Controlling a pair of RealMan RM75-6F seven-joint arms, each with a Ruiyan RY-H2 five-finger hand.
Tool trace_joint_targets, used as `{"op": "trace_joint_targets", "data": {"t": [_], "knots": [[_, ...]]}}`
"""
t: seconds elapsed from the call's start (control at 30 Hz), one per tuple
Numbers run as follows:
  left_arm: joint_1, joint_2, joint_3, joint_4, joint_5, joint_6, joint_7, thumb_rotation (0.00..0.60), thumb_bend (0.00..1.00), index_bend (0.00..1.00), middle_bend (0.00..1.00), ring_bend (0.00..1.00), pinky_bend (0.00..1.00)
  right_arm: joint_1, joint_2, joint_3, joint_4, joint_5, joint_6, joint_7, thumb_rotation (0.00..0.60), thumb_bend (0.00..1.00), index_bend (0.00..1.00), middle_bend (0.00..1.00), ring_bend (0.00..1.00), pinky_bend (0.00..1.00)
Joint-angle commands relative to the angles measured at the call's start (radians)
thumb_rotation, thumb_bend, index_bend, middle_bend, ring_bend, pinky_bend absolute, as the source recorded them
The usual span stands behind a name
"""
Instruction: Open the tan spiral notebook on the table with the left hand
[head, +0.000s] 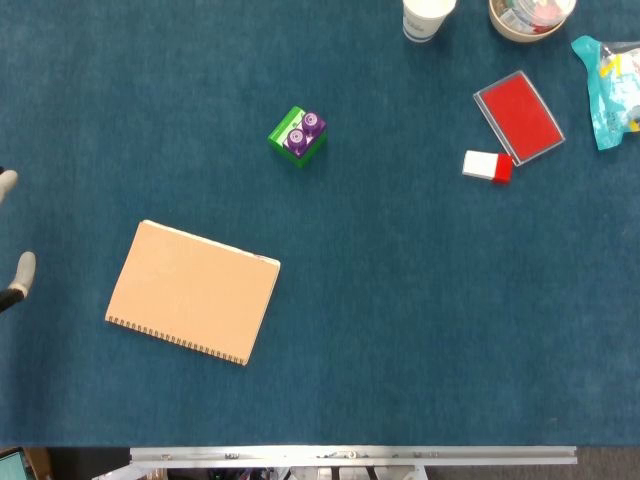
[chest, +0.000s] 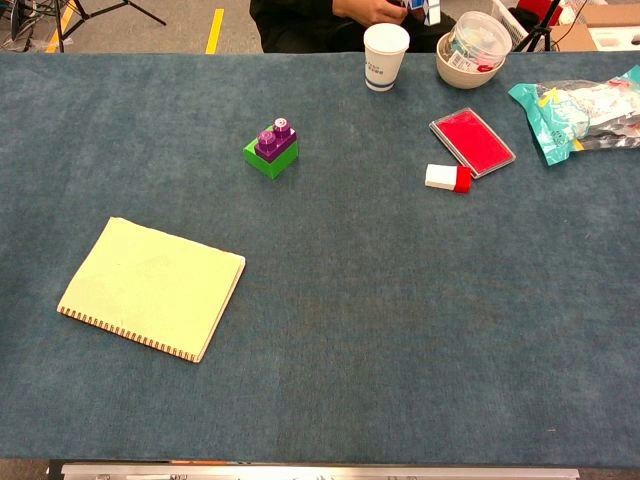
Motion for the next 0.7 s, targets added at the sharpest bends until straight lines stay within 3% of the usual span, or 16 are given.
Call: {"op": "trace_joint_targets", "data": {"t": [0.03, 0.4, 0.7], "knots": [[-0.001, 0.002, 0.000, 0.001, -0.003, -0.005, 0.000, 0.600, 0.34, 0.10, 0.09, 0.10, 0.11, 0.000, 0.000, 0.000, -0.001, 0.001, -0.001, -0.002, 0.600, 0.62, 0.50, 0.40, 0.32, 0.42], [-0.033, 0.046, 0.029, 0.040, 0.057, -0.056, -0.053, 0.600, 0.34, 0.10, 0.09, 0.10, 0.11, 0.005, 0.003, 0.002, -0.012, -0.005, -0.001, -0.013, 0.600, 0.62, 0.50, 0.40, 0.32, 0.42], [-0.096, 0.091, 0.117, 0.162, 0.229, -0.129, -0.179, 0.600, 0.30, 0.07, 0.06, 0.09, 0.11, 0.015, 0.005, 0.003, -0.032, -0.017, -0.005, -0.029, 0.600, 0.62, 0.50, 0.40, 0.32, 0.42]]}}
